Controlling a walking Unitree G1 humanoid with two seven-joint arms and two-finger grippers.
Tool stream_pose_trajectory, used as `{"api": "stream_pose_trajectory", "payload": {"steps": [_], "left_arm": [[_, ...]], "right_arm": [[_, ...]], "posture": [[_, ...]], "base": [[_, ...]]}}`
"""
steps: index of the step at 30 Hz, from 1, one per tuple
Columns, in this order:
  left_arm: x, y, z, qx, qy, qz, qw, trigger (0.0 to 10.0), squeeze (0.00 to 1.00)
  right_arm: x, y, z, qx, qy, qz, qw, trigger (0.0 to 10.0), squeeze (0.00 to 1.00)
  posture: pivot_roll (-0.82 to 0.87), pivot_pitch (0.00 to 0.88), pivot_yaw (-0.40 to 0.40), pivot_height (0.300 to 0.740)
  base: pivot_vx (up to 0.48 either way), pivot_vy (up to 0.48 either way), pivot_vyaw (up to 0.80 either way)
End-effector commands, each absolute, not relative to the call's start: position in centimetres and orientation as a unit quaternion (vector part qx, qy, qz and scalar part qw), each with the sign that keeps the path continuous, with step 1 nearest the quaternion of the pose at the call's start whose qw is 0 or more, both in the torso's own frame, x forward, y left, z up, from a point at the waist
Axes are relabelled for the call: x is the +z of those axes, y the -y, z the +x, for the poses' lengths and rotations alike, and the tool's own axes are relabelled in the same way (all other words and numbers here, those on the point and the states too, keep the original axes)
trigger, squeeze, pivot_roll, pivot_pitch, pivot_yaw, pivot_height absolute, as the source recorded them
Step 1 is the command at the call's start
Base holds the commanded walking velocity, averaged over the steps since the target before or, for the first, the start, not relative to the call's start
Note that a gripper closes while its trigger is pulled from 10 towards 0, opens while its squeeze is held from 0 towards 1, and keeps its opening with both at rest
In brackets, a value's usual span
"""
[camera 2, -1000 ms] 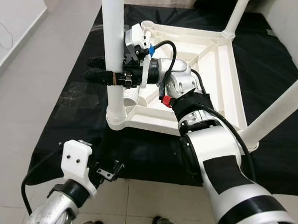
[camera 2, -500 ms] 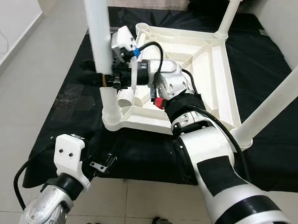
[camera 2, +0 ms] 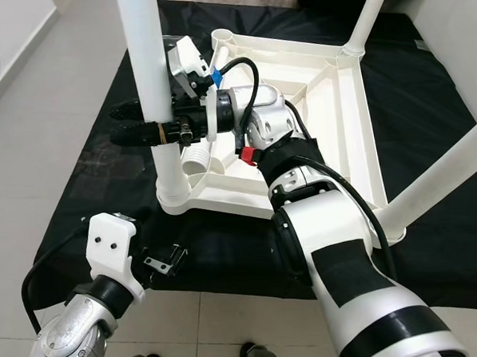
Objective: Building children table
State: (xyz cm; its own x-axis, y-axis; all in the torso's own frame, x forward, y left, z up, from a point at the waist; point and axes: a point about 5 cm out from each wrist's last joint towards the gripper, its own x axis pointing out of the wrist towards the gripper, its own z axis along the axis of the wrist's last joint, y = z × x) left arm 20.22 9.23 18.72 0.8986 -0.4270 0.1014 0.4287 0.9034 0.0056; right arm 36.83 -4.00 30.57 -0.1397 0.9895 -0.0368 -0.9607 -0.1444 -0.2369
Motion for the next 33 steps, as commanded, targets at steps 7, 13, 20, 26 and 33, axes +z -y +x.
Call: {"api": "stream_pose_trajectory", "payload": {"steps": [7, 13, 20, 26, 33], "left_arm": [[19.0, -9.6, 20.3, -0.210, 0.054, -0.003, 0.976, 10.0, 0.00], [19.1, -10.1, 21.0, -0.205, 0.060, 0.006, 0.977, 10.0, 0.00], [19.3, -10.7, 21.4, -0.198, 0.065, 0.016, 0.978, 10.0, 0.00], [19.5, -11.2, 21.8, -0.192, 0.068, 0.023, 0.979, 10.0, 0.00], [19.6, -11.4, 22.0, -0.190, 0.071, 0.028, 0.979, 10.0, 0.00]], "right_arm": [[25.8, 3.9, 37.2, 0.724, 0.002, -0.083, 0.685, 10.0, 0.00], [25.7, 4.3, 38.1, 0.663, -0.004, -0.070, 0.746, 10.0, 0.00], [25.1, 4.7, 38.9, 0.598, -0.002, -0.071, 0.798, 10.0, 0.00], [24.5, 4.9, 38.9, 0.576, 0.014, -0.053, 0.816, 10.0, 0.00], [24.0, 4.8, 39.4, 0.510, 0.006, -0.030, 0.860, 10.0, 0.00]], "posture": [[0.13, 0.289, -0.101, 0.740], [0.11, 0.281, -0.092, 0.740], [0.11, 0.277, -0.090, 0.740], [0.12, 0.272, -0.085, 0.740], [0.11, 0.264, -0.082, 0.740]], "base": [[0.000, 0.000, 0.00], [0.000, 0.000, 0.00], [0.000, 0.000, 0.00], [0.000, 0.000, 0.00], [0.000, 0.000, 0.00]]}}
